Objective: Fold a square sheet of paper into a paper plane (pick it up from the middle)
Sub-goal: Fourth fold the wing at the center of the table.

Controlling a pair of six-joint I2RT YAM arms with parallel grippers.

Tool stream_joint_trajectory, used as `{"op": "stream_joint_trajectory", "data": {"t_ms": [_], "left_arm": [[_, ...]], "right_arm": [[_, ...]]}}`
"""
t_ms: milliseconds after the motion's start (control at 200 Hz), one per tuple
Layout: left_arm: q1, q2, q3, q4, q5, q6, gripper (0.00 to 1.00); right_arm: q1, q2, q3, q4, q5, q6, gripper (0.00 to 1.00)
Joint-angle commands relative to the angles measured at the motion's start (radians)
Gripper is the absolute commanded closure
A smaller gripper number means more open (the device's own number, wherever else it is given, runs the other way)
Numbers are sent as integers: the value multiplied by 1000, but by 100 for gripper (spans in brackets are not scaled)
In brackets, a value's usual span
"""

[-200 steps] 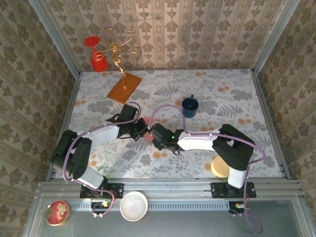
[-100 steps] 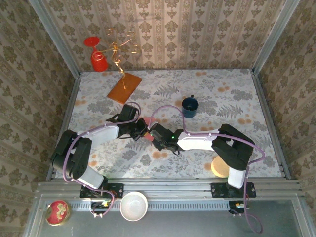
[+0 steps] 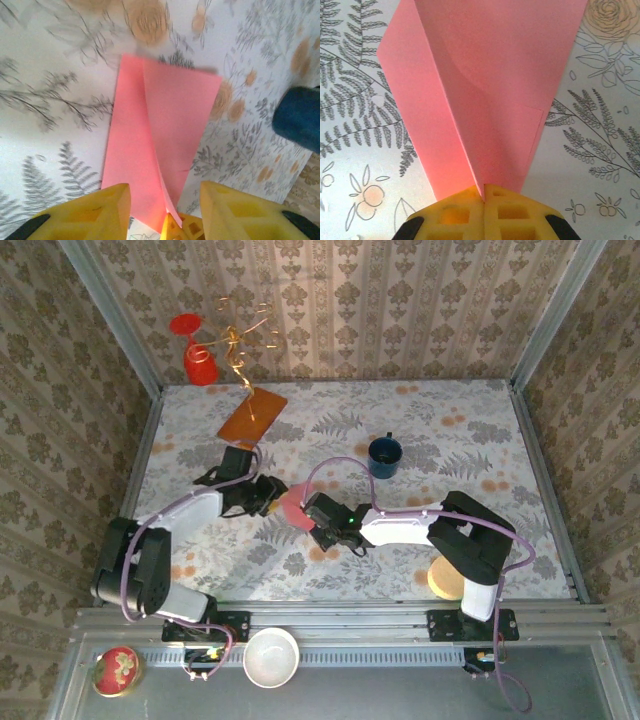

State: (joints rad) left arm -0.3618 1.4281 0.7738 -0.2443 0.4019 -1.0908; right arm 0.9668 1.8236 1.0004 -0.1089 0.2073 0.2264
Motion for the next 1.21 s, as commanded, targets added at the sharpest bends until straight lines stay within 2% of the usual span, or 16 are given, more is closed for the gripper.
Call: {"op": "stream_joint_trajectory", "data": {"t_ms": [0, 290, 565, 920, 1025, 1200], "left_arm": [[29, -56, -29, -54, -21, 41, 56], [50, -171, -142, -61, -83, 20, 52], [41, -242, -178, -68, -104, 19, 50], [-86, -235, -210, 23, -116, -27, 50], [-153, -212, -232, 105, -113, -61, 53], [-201, -144, -230, 212, -83, -65, 60]], "right_arm": [[4, 7, 7, -26, -54, -24, 94], [-10, 42, 29, -43, -176, 9, 95], [-55, 60, 10, -22, -349, 94, 95], [-137, -2, -72, 46, -492, 194, 95], [-152, -11, -90, 56, -518, 209, 95], [-178, -23, -120, 74, -548, 242, 95]]}}
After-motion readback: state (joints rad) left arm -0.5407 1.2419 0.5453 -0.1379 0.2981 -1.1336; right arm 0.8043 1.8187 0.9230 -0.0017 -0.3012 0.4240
